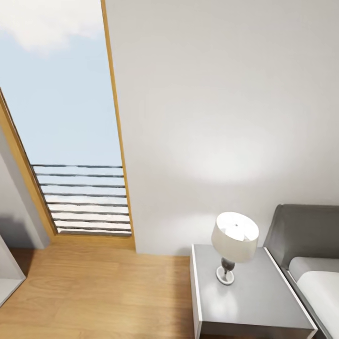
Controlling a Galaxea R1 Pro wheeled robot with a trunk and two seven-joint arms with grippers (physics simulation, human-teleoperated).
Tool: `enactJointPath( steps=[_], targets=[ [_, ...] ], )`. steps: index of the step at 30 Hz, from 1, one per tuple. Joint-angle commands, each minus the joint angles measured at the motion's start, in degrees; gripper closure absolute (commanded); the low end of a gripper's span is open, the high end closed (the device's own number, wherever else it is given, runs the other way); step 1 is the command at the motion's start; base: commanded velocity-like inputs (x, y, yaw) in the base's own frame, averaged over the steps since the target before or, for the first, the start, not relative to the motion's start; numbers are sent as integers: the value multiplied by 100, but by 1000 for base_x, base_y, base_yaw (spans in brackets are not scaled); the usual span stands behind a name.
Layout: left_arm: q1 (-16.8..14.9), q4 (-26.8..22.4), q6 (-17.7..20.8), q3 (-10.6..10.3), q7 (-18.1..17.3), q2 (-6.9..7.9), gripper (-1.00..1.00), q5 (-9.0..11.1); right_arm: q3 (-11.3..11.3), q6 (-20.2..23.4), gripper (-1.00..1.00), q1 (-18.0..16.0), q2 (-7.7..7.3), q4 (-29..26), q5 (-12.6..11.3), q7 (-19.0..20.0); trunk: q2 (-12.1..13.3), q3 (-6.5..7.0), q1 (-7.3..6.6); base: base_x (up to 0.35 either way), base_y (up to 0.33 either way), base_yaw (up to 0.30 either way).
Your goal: Attach the digital camera to the camera tripod in the bedroom.
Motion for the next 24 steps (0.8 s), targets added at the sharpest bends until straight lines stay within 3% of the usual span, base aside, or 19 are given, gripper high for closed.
enactJointPath(
  steps=[1,11,24],
  targets=[
    [3,-10,-10,3,4,-1,-100,7,3,-17,-100,-1,0,0,-3,-7,-2,-4,1,89,0,0],
    [3,-13,-16,3,4,-1,-100,7,3,-18,-100,-1,-11,1,-9,-7,-2,-4,1,32,0,29],
    [3,-14,-17,3,4,-1,-100,2,3,-17,-100,-1,-20,2,-9,-7,-2,-4,1,3,0,123]
  ],
)
